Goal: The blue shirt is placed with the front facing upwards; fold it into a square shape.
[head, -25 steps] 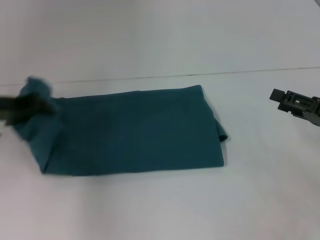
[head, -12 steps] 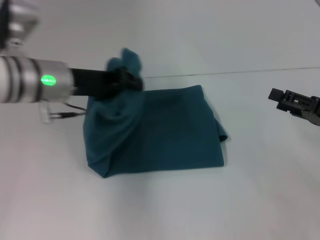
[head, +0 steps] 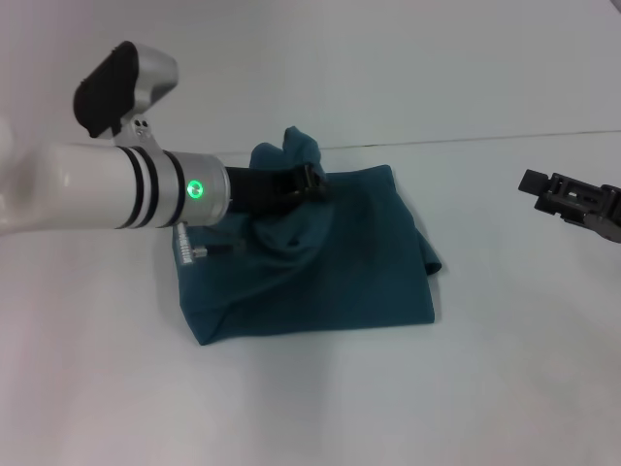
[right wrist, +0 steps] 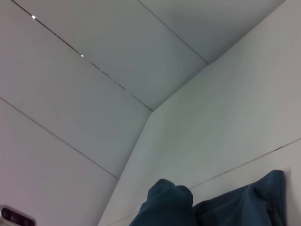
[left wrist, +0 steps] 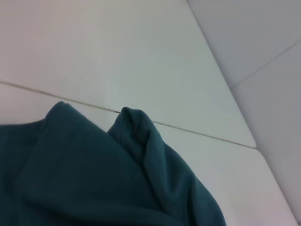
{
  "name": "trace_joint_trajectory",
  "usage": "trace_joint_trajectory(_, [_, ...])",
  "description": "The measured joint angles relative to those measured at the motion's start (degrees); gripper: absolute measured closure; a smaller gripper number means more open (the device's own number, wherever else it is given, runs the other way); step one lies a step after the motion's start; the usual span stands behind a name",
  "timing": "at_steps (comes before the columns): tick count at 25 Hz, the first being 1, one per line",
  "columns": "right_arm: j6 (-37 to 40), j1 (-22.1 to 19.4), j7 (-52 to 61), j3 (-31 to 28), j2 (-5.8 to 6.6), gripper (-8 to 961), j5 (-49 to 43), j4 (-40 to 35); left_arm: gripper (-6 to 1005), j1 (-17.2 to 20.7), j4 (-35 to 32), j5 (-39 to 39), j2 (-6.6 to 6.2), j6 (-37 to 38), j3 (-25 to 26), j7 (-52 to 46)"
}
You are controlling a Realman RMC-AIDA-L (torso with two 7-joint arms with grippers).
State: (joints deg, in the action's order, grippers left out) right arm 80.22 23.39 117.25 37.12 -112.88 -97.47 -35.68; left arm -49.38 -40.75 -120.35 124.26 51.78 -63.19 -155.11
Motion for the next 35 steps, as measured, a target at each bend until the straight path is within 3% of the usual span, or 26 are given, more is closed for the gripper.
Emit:
trace_joint_trajectory(11, [-0.29,0.10,-0.01,0.45,-0.05,125,-0.03,0.08,893,-4.08,6.89,9.77,0.24,-1.71,-2.19,6.67])
trace_joint_trajectory(16, [-0.15,-0.09,-0.01,0.49,-0.05,125,-0.08,0.09,576,-3.39,6.59,15.06,0.12,-0.50,-3.29,9.11])
trace_joint_trajectory(20, [-0.13,-0.29,-0.01,0.50,0.21,126,-0.53,0.22,413,2.66,0.64,19.09,-0.37,3.17,-1.73,11.85])
trace_joint_trajectory(24, [0.11,0.50,0.28,0.51,0.89,126,-3.71,0.52,339,9.25,-4.47,18.64,-2.08,8.87,2.37,11.84])
trace_joint_trajectory(27, [1.47,2.12,0.84,0.51,1.73,126,-8.03,0.51,284,12.34,-4.90,16.51,-3.69,16.36,9.53,13.00])
trace_joint_trajectory(31, [4.39,5.42,1.83,0.51,2.61,125,-14.05,-0.19,199,14.80,-7.07,9.88,-4.27,25.36,19.75,17.52])
trace_joint_trajectory(35, [4.66,9.78,4.41,0.50,3.05,125,-20.94,-0.60,77,17.35,-11.14,3.48,-4.46,30.80,24.23,22.52])
